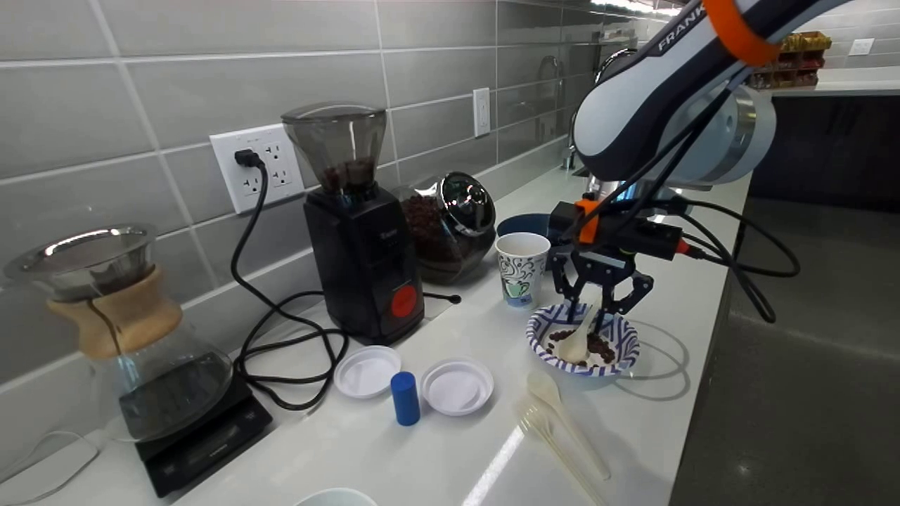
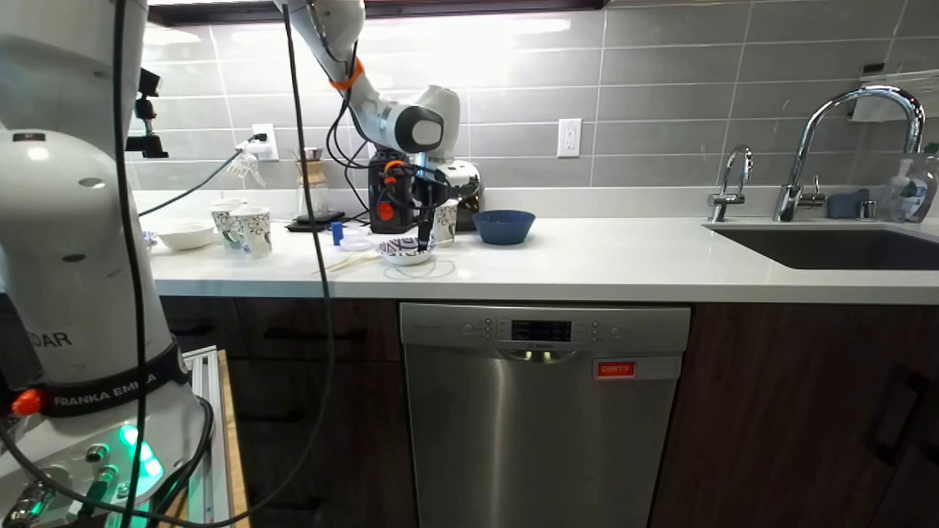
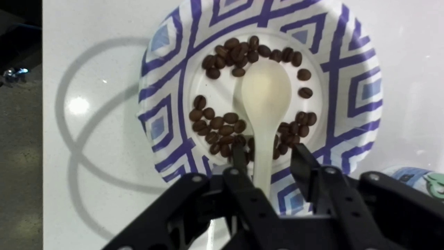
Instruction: Pick up the plastic spoon and scoop one bean from the bowl, pour the bean into the paper cup and put the plastic spoon back into the white bowl
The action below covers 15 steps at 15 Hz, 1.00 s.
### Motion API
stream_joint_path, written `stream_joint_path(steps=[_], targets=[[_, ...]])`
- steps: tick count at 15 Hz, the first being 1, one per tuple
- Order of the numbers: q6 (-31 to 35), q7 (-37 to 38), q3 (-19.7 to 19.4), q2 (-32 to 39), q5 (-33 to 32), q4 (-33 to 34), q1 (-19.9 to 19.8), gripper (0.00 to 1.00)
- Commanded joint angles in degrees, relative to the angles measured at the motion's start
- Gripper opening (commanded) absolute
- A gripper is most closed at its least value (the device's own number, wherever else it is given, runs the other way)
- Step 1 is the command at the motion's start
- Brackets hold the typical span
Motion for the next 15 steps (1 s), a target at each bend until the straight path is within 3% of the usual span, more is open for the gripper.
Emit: stream_joint_path(steps=[1, 2, 4, 7, 10, 11, 12, 15], targets=[[-0.66, 0.67, -0.67, 0.87, 0.56, 1.43, 1.12, 0.10], [-1.09, 1.41, -0.90, 0.41, -0.19, 1.30, 1.45, 0.02], [-2.11, 1.95, -1.01, -0.99, -0.84, 0.83, 1.82, 0.00], [-5.02, 4.71, -1.42, -4.32, -2.29, -0.26, 2.66, 0.03], [-9.10, 13.60, -2.72, -7.75, -7.97, -1.22, 3.93, 0.03], [-10.03, 13.05, -2.04, -9.01, -7.97, -1.79, 3.42, 0.03], [-8.23, 9.97, -1.23, -5.87, -6.04, 0.01, 2.37, 0.14], [-10.01, 11.41, -1.04, -7.92, -6.93, -0.40, 2.25, 0.14]])
